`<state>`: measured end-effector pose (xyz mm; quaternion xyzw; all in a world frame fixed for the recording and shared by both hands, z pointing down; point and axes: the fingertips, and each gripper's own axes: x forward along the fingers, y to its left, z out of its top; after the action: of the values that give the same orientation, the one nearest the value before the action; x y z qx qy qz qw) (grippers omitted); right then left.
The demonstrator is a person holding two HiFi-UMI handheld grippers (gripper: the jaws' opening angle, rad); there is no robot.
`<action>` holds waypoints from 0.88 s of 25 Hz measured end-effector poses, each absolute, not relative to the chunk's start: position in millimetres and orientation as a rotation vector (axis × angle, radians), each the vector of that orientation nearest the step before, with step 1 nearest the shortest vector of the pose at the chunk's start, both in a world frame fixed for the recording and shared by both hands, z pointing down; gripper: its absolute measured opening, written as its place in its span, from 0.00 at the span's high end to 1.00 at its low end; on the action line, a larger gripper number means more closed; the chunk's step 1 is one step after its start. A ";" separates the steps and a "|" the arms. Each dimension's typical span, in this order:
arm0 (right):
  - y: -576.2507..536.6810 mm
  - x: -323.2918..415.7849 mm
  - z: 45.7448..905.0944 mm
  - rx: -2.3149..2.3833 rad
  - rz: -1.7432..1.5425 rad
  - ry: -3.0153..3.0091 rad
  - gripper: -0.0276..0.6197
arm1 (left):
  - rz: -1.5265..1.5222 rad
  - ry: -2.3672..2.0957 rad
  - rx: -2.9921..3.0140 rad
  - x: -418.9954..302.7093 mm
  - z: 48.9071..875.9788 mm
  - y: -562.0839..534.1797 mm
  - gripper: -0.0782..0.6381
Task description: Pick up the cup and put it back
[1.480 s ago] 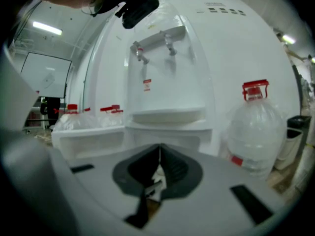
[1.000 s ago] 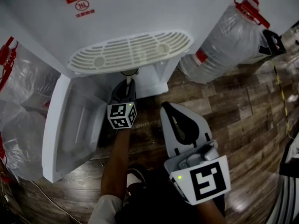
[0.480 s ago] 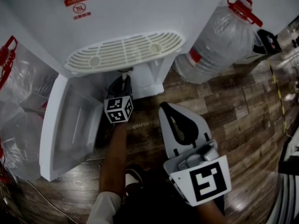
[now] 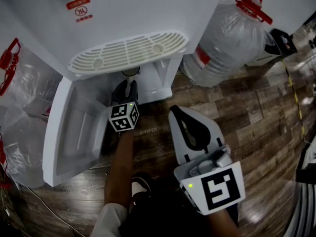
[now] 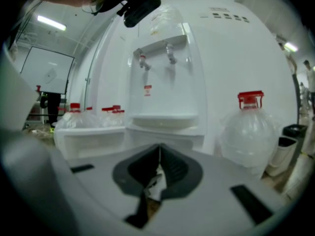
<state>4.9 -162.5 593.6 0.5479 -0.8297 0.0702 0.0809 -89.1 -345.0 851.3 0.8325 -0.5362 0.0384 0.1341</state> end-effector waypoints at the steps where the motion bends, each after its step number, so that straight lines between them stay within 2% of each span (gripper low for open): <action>1: -162.5 4.5 593.2 1.637 0.211 -2.485 0.92 | 0.112 -1.560 2.418 -90.8 848.7 -342.4 0.71; 14: -160.8 7.3 585.7 1.641 0.226 -2.535 0.92 | 0.078 -1.546 2.508 -80.1 797.5 -302.7 0.72; 22: -159.6 13.6 587.4 1.648 0.237 -2.528 0.92 | 0.017 -1.527 2.557 -76.3 750.3 -271.3 0.82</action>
<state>13.6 -159.6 587.4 0.5435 -0.8338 0.0780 0.0573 -76.3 -271.3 750.3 0.8557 -0.5110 0.0057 0.0814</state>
